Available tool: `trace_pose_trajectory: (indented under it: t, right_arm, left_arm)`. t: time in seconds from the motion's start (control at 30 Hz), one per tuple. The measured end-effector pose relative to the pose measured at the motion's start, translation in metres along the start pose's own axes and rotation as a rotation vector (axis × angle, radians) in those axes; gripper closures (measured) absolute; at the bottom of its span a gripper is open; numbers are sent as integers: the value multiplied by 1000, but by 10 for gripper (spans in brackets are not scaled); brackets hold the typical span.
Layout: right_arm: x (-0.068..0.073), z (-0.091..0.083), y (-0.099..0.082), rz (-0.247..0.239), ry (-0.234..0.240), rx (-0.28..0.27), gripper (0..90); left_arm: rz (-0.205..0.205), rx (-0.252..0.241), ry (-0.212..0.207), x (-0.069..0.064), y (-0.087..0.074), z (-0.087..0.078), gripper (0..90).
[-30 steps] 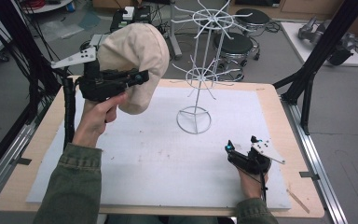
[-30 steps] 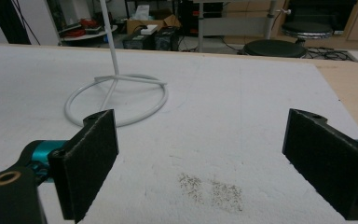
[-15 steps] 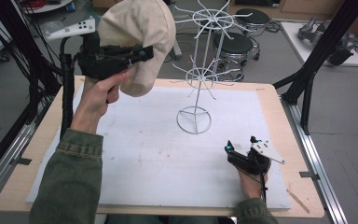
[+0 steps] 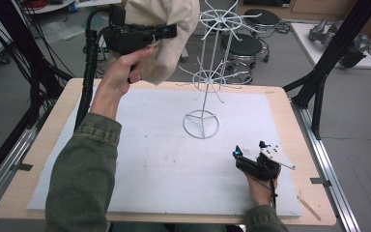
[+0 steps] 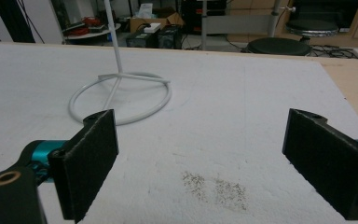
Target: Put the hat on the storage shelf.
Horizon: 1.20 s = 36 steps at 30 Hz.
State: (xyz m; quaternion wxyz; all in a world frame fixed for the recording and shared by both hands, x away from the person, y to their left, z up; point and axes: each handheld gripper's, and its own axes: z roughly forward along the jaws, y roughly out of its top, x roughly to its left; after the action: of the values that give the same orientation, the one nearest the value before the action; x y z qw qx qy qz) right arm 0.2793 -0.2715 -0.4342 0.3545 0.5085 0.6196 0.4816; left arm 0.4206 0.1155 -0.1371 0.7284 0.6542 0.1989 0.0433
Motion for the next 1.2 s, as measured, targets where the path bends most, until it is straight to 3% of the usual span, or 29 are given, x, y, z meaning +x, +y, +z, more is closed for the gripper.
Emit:
trace_pose_trajectory:
  t: [0.23, 0.67, 1.2]
  right_arm:
    - [0, 0, 0, -1, 3, 1, 94]
    - [0, 0, 0, -2, 12, -1, 94]
    - [0, 0, 0, 2, 15, 5, 94]
  left_arm:
    - [0, -24, -27, -1, 9, 11, 814]
    - [-19, -35, -12, 0, 15, 19, 813]
    - [-49, 50, 34, 12, 1, 32, 809]
